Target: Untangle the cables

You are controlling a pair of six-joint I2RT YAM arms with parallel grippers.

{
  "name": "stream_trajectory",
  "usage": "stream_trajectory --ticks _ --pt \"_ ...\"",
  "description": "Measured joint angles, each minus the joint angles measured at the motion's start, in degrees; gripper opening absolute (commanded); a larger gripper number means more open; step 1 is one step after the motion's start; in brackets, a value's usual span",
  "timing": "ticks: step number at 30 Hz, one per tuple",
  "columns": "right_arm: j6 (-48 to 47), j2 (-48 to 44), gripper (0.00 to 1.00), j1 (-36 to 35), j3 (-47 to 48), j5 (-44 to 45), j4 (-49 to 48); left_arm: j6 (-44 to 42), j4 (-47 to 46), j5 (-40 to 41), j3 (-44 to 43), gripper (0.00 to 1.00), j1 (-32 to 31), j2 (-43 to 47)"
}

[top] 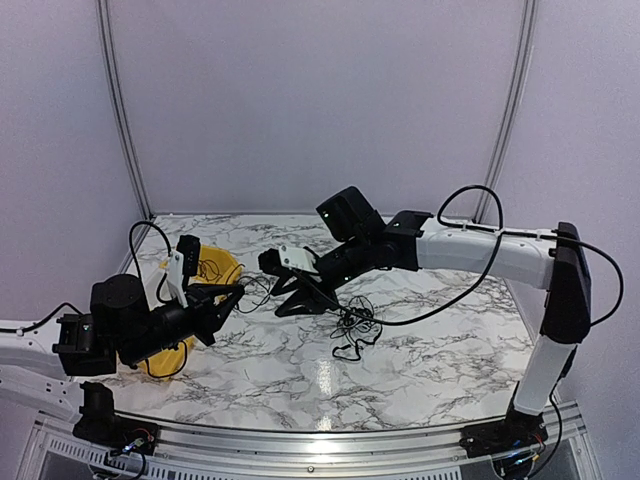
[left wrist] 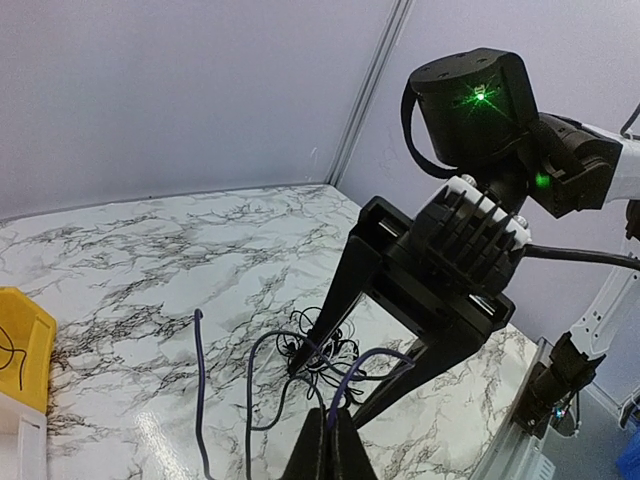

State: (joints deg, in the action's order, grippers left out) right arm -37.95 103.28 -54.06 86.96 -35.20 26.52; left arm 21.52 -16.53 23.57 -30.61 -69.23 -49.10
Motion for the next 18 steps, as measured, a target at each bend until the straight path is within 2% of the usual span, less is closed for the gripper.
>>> stream_trajectory --ticks 3,6,11,15,18 --pt "0.44 0.87 0.39 -0.37 0.66 -0.81 -0.52 0.17 -0.07 -0.22 0.00 0.00 0.09 0.00" --pt "1.20 0.87 0.42 -0.42 0.66 -0.70 -1.40 0.26 -0.26 -0.59 0.02 0.00 0.31 0.00" --pt "3.87 0.87 0.42 -0.42 0.66 3.76 -4.79 0.39 -0.37 -1.01 0.04 0.00 0.37 0.00" --pt "5.11 0.87 0.32 -0.42 0.66 7.63 -6.75 0.39 -0.37 -1.14 0.04 0.00 0.61 0.02" --pt "5.27 0.87 0.11 -0.42 0.66 8.26 -7.28 0.39 -0.37 -1.11 0.04 0.00 0.79 0.20"
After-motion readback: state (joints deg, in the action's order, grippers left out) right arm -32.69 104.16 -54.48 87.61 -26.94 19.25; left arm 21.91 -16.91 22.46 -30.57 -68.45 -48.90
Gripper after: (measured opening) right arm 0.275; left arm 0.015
